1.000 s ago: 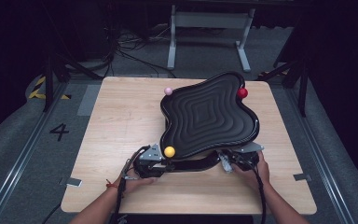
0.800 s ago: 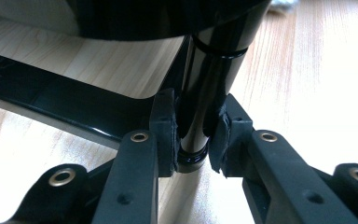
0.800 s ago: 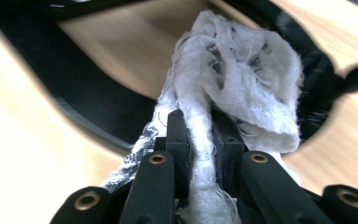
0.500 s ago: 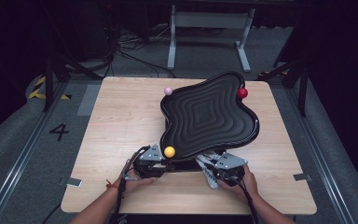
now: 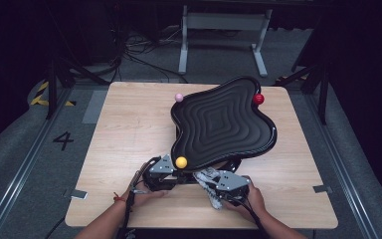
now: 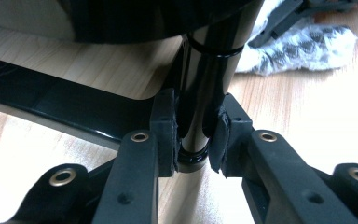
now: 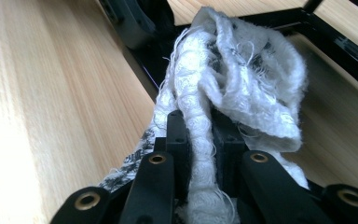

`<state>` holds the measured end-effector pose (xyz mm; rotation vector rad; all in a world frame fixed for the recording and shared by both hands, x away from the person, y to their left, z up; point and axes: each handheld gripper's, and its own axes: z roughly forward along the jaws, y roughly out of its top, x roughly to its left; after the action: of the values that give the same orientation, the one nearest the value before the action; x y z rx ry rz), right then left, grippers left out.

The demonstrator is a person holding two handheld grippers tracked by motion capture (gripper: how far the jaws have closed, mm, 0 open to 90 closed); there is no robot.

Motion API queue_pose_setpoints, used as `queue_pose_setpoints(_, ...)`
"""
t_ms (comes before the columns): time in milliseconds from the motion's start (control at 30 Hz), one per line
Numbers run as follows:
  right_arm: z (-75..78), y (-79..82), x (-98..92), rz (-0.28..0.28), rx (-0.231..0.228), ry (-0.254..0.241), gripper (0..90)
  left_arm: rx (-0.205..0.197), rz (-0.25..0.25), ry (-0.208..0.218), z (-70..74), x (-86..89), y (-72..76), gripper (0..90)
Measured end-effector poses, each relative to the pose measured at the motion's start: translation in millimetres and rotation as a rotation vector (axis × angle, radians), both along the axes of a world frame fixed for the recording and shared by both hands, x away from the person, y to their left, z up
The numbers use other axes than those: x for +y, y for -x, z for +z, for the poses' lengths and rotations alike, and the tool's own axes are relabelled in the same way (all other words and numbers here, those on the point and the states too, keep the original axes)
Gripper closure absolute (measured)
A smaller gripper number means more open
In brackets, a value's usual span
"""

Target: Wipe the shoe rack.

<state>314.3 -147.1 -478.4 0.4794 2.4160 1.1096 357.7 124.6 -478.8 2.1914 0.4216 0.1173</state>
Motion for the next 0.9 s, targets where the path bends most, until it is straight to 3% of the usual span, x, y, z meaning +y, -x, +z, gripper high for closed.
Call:
queue_pose_setpoints(467, -0.5, -15.2, -30.8, -0.077, -0.023, 0.003, 80.3, -0.021, -0.014, -0.015, 0.3, -4.8, 3.2, 73.6)
queue_pose_setpoints(733, -2.1, -33.3, -51.7, -0.18, -0.037, 0.023, 80.5, -0.026, -0.019, -0.012, 0.2, -7.2, 3.6, 73.6)
queue_pose_setpoints(900, -4.1, -48.2, -66.7, -0.259, -0.023, 0.028, 80.6, -0.025, -0.015, -0.009, -0.2, -8.6, 4.5, 73.7)
